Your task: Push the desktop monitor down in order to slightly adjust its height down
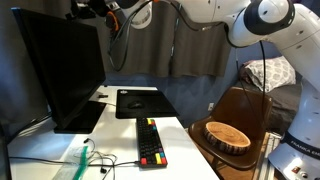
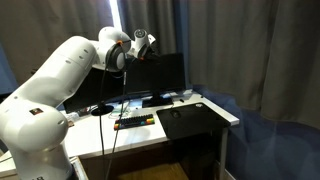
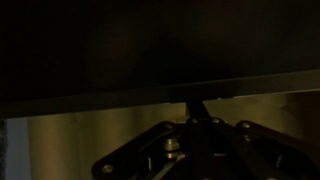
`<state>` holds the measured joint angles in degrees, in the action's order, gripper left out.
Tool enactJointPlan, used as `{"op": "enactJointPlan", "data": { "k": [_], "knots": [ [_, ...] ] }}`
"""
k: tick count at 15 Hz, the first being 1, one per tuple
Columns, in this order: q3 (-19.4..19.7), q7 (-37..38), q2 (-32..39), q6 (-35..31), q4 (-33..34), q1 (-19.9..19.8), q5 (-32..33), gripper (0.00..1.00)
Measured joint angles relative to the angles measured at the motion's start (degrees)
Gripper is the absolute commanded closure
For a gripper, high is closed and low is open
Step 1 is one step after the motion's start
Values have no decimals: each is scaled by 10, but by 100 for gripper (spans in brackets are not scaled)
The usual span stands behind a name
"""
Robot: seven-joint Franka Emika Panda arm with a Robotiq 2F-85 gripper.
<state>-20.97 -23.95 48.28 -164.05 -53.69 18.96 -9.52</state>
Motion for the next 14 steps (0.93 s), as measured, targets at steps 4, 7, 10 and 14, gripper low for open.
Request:
{"op": "enactJointPlan", "data": {
  "k": [4,7,10,14],
  "knots": [
    [0,0,0,0,0,0,0,100],
    [0,0,1,0,0,1,0,100],
    [3,1,1,0,0,2,0,100],
    [6,8,1,0,0,3,0,100]
  ]
}}
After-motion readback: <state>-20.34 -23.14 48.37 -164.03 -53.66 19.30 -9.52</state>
